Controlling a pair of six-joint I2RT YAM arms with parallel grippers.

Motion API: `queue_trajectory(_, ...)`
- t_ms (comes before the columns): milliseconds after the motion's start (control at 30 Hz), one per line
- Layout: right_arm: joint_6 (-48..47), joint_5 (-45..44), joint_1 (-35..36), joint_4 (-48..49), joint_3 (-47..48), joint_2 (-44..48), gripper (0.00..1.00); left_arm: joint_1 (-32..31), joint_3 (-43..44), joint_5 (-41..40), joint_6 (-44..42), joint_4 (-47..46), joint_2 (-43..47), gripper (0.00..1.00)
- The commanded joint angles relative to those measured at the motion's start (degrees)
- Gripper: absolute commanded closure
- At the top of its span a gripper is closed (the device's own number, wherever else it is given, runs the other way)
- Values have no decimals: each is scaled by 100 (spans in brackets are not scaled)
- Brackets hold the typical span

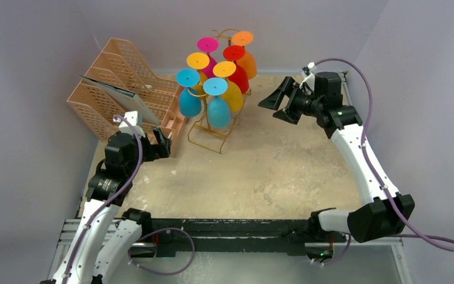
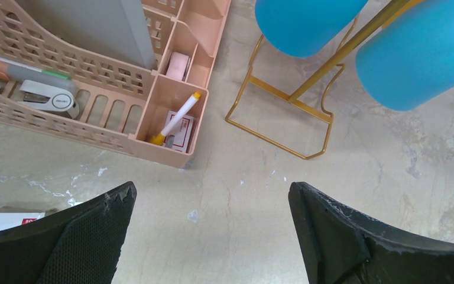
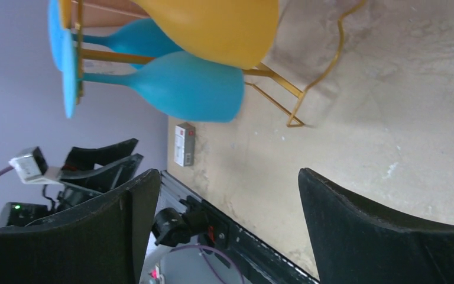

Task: Take the wine glass off the wine glass rack
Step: Pick up the wine glass from the wine rack.

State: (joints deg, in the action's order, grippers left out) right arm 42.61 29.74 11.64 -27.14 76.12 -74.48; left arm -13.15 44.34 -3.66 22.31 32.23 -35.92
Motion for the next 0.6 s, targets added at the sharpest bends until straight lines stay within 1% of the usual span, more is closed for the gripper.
queue_trajectory(0, 570, 16, 129, 681, 177, 244, 14, 14, 147, -26, -242, -186, -107, 0)
queue_trajectory(100, 893, 3, 291, 1197, 153, 210, 20, 14, 186, 129, -394, -59, -195, 0)
queue_trajectory(200, 1004, 9, 541, 1286, 474, -33, 24, 14, 305, 119, -359, 154, -362, 0)
queue_trajectory(267, 1060, -36, 701, 1349, 671, -229, 27, 14, 329, 214, -340, 113, -426, 1)
queue_trajectory(333, 1131, -90, 787, 1437, 837, -431, 29, 14, 325, 231, -324, 56, -423, 1)
queue_trajectory(433, 1358, -161, 849, 1612, 1018, -712, 36, 14, 316, 72, -308, 108, -332, 1)
queue_trajectory(567, 1443, -133, 1090, 1773, 1367, -1112, 37, 14, 270, -90, -235, 210, -126, 2)
